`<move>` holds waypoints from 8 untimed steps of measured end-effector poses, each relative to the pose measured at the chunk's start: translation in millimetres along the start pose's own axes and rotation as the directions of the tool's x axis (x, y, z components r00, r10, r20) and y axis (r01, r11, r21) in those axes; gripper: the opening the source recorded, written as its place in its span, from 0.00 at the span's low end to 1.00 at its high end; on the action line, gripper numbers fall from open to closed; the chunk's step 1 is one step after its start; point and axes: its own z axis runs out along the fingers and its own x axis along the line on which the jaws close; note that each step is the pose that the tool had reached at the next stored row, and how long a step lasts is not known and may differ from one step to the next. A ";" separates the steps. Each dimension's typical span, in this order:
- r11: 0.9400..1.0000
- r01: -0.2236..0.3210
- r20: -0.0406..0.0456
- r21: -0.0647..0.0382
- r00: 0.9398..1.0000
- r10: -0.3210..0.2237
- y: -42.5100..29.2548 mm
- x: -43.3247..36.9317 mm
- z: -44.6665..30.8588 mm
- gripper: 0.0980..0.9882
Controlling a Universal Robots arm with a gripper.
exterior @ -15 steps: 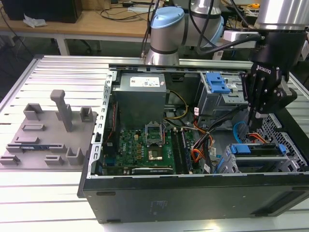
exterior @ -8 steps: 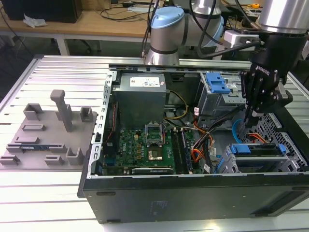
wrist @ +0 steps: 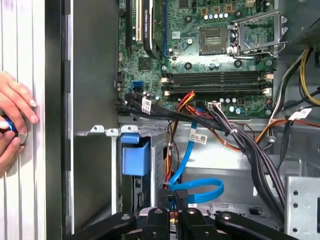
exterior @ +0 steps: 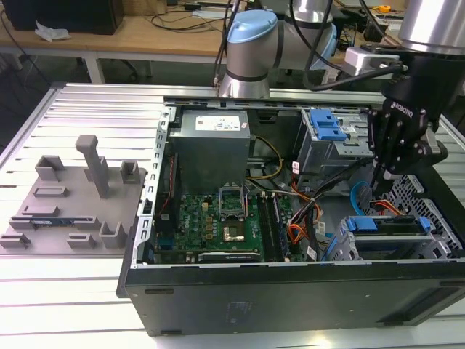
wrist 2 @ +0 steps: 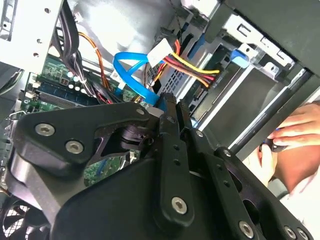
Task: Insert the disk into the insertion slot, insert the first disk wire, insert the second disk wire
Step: 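Insert the second disk wire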
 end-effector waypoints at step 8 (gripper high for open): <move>1.000 0.007 0.046 -0.027 0.999 -0.006 -15.4 3.1 0.7 0.07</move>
